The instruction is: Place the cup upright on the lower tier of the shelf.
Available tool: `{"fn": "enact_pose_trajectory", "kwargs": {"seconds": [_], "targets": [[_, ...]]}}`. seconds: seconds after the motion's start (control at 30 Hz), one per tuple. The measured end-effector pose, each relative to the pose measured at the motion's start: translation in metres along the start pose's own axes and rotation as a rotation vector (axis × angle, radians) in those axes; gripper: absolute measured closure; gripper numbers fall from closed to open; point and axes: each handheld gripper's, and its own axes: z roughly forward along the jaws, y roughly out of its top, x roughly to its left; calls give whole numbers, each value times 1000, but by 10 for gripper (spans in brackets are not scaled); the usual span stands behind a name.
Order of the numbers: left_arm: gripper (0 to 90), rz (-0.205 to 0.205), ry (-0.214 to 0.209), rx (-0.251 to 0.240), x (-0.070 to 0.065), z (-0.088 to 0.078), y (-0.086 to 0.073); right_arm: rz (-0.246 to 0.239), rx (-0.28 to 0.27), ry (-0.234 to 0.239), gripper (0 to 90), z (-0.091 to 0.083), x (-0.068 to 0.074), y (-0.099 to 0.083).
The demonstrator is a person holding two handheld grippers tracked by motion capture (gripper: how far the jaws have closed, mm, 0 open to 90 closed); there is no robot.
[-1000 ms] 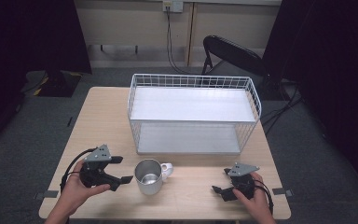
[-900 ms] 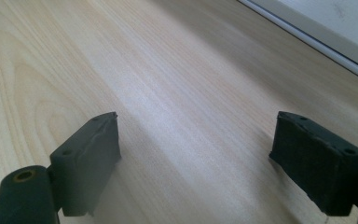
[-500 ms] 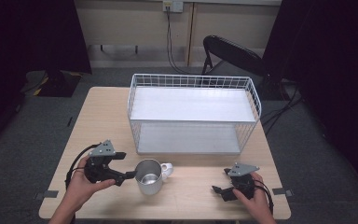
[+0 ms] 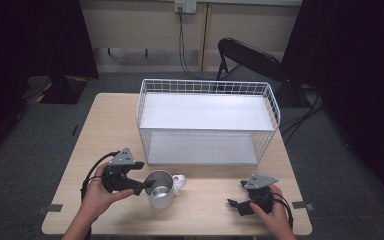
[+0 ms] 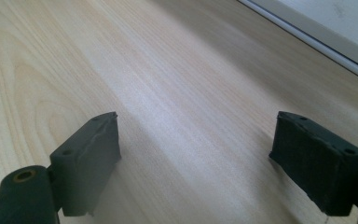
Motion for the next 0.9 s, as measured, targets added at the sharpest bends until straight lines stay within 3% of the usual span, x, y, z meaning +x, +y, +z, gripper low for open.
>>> {"fn": "enact_pose_trajectory", "kwargs": {"seconds": [0.1, 0.27, 0.5, 0.57, 0.77, 0.9], "targets": [[275, 11, 3, -6, 0, 2, 2, 0, 0, 0, 144, 0, 0, 0], [377, 28, 2, -7, -2, 6, 0, 0, 0, 0, 144, 0, 0, 0], [484, -2, 5, -22, -1, 11, -3, 0, 0, 0, 144, 0, 0, 0], [514, 19, 7, -12, -2, 14, -3, 0, 0, 0, 144, 0, 0, 0], [573, -26, 9, 12, -5, 22, -2, 0, 0, 0, 144, 0, 0, 0], [604, -32, 15, 37, -6, 28, -2, 0, 0, 0, 144, 0, 0, 0]]}}
